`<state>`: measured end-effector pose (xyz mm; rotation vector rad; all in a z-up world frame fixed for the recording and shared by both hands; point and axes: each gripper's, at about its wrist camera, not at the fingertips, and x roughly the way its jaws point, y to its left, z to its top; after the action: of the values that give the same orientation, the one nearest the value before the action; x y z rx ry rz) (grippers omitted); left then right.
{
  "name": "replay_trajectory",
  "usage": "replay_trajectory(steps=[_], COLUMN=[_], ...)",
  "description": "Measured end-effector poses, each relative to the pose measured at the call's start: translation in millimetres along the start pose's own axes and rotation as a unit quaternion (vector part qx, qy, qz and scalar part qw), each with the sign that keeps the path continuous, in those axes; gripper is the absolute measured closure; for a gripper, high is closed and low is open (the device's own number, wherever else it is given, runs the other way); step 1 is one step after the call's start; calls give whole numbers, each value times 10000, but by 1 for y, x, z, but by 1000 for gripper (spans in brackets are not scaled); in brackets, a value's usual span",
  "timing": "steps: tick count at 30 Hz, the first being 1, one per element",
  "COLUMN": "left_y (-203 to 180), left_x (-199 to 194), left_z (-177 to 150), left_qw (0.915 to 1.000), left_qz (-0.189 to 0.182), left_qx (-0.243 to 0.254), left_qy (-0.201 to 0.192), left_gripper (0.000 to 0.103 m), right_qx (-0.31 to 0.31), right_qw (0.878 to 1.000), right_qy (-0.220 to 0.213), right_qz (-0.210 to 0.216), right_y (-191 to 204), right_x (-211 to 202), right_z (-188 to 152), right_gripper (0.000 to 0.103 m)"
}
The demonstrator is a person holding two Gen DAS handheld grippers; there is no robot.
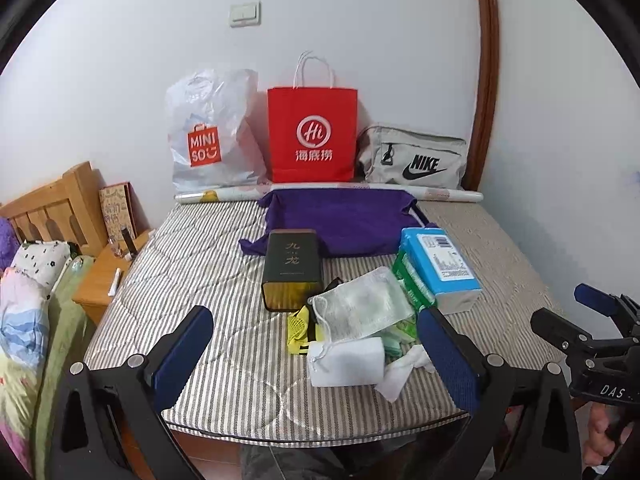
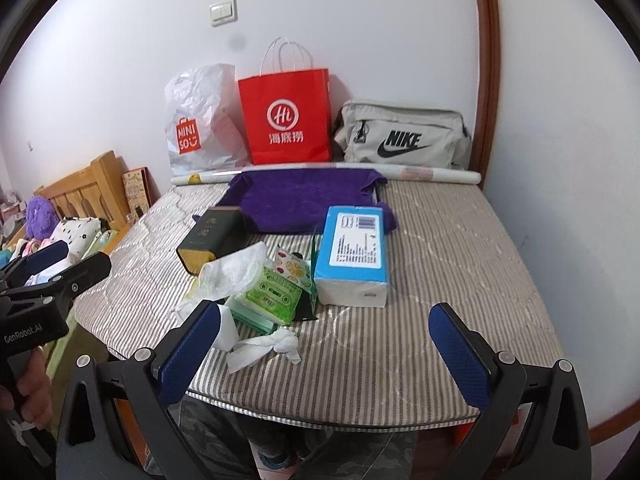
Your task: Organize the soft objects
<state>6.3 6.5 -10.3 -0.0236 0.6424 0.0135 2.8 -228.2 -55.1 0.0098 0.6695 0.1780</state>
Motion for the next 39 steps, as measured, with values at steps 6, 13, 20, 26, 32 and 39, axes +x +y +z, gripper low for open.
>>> replay_trajectory(steps=[6,13,20,26,32,39], left_y=[18,39,35,14,-7,-10], left_x=[32,70,97,120,138,157], left_z=[-8,-24,-44,-57,-62,-65], left_qw=[9994,9969,9950,9877,9846,9819], left_qz=[49,97,-331,-995,-1149,-1226], left_qx=[-181,-435,-316,-182,-28,-59], left_qy=[287,641,887,1190,1317,1441], left_gripper=[1,1,1,1,1,2], right_qx=[-73,-395,-699,-741,-699,-709], right_qw=[9998,9980,9926,9893,9875,9872], right_qy=[200,426,869,1047,1024,860], right_qz=[54,246,485,701,969,1139], right_y=[1,11,25,29,28,27], right_x=[29,66,122,153,169,175], right_z=[-8,-23,-48,-61,-66,-68], right_gripper=[1,1,1,1,1,18])
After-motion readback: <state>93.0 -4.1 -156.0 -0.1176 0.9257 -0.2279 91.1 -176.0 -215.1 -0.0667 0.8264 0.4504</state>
